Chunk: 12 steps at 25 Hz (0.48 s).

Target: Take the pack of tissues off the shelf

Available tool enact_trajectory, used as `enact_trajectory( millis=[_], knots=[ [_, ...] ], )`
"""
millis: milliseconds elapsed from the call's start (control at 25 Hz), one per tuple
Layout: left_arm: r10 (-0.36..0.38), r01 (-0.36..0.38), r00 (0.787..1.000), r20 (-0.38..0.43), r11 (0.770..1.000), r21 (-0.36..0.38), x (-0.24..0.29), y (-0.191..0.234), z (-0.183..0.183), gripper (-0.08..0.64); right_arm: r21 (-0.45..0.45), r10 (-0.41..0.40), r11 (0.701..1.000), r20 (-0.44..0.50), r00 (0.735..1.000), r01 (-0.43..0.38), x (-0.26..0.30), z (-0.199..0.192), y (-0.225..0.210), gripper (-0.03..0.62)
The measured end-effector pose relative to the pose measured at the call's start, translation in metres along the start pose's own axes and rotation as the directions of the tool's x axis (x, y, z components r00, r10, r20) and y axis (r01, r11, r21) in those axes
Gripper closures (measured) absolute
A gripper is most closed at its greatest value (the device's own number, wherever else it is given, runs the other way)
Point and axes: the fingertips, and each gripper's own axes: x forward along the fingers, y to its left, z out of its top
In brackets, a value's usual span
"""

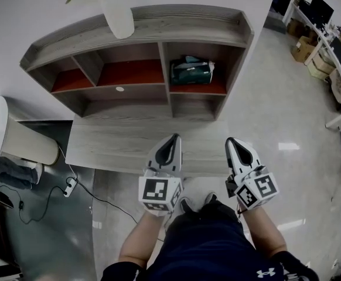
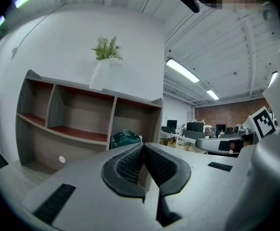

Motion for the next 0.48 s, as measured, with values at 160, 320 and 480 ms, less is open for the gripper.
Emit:
enact_trajectory(
  millis=[160,320,480],
  knots=[
    [-0.005,0.005,1.0,-0.028,1.0,-0.008,0.017,0.0,-0.011,0.543,0.015,-0.01,1.0,-0.023,1.0,0.01,0.009,-0.009,-0.015,0.58],
    [0.019,-0.018,0.999,-0.036,1.0,0.019,0.031,0.007,-0.009,0.543,0.038,0.009,0.999,-0.015,1.0,-0.008,0.029,-0.01,-0.028,0.58],
    [0.048,-0.048,0.999,-0.014,0.997,0.053,0.051,0.01,0.01,0.543,0.028,0.047,0.998,0.016,0.999,-0.048,0.052,0.009,-0.041,0.581]
  ],
)
